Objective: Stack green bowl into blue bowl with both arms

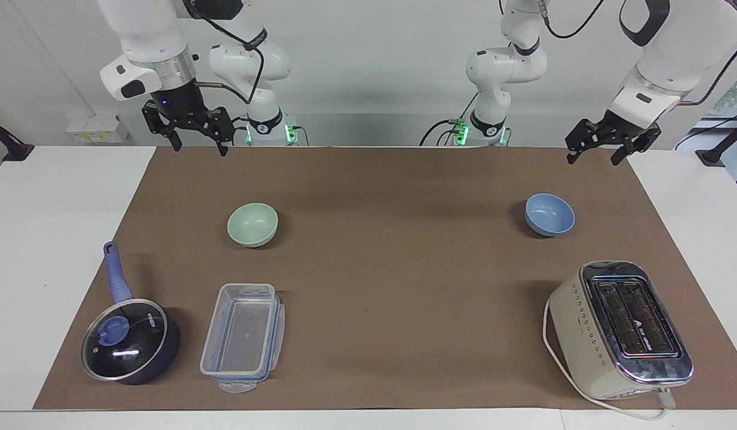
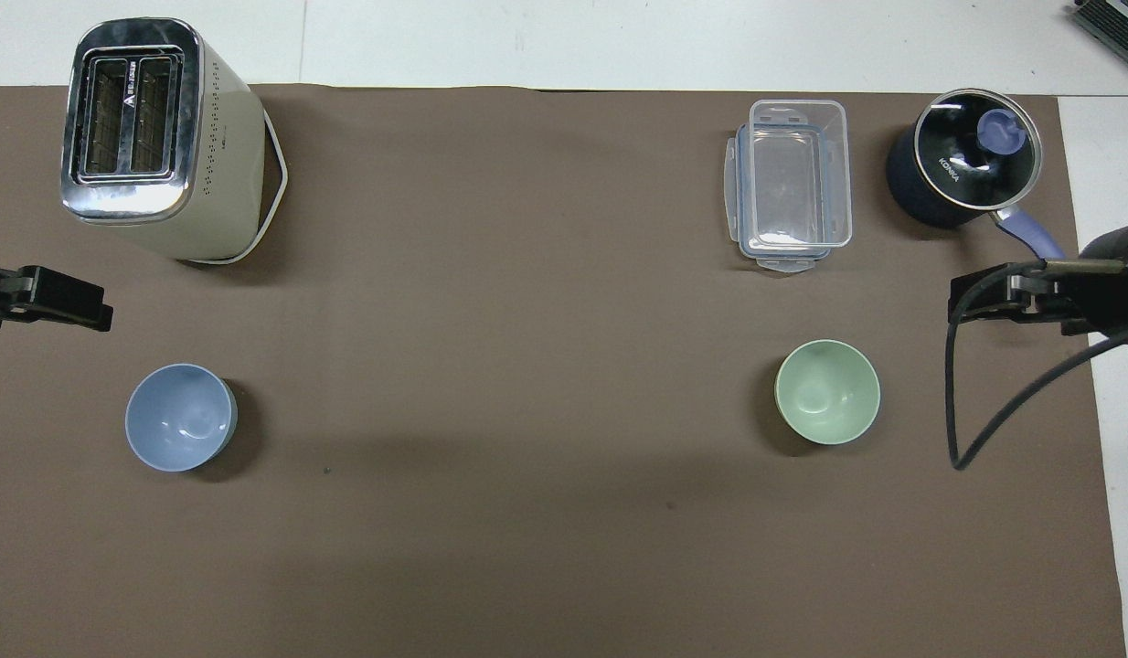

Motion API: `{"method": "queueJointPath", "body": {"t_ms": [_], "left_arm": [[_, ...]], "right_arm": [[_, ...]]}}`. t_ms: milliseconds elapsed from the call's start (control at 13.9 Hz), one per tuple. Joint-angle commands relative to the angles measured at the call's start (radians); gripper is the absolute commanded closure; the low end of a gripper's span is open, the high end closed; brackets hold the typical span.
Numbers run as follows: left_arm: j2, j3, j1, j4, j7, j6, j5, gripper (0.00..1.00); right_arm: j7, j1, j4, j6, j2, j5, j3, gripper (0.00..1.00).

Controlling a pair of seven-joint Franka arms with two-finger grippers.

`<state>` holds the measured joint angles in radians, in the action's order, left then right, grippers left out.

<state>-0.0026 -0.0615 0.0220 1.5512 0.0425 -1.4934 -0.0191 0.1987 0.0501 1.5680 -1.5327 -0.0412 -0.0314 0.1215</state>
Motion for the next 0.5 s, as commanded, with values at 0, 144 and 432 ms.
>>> {"method": "queueJointPath", "body": {"t_ms": [0, 144, 432], "left_arm": [[-0.017, 0.000, 0.001, 0.016, -0.013, 0.015, 0.015, 0.00], [-0.017, 0.002, 0.001, 0.016, -0.016, 0.008, 0.014, 0.00], [-0.023, 0.002, 0.001, 0.032, -0.016, 0.002, 0.013, 0.00]], "right_arm": [[0.016, 0.008, 0.007, 0.011, -0.009, -0.004, 0.006, 0.00], [0.016, 0.008, 0.007, 0.011, -0.009, -0.004, 0.006, 0.00], [0.015, 0.010, 0.007, 0.011, -0.009, -0.004, 0.006, 0.00]]}}
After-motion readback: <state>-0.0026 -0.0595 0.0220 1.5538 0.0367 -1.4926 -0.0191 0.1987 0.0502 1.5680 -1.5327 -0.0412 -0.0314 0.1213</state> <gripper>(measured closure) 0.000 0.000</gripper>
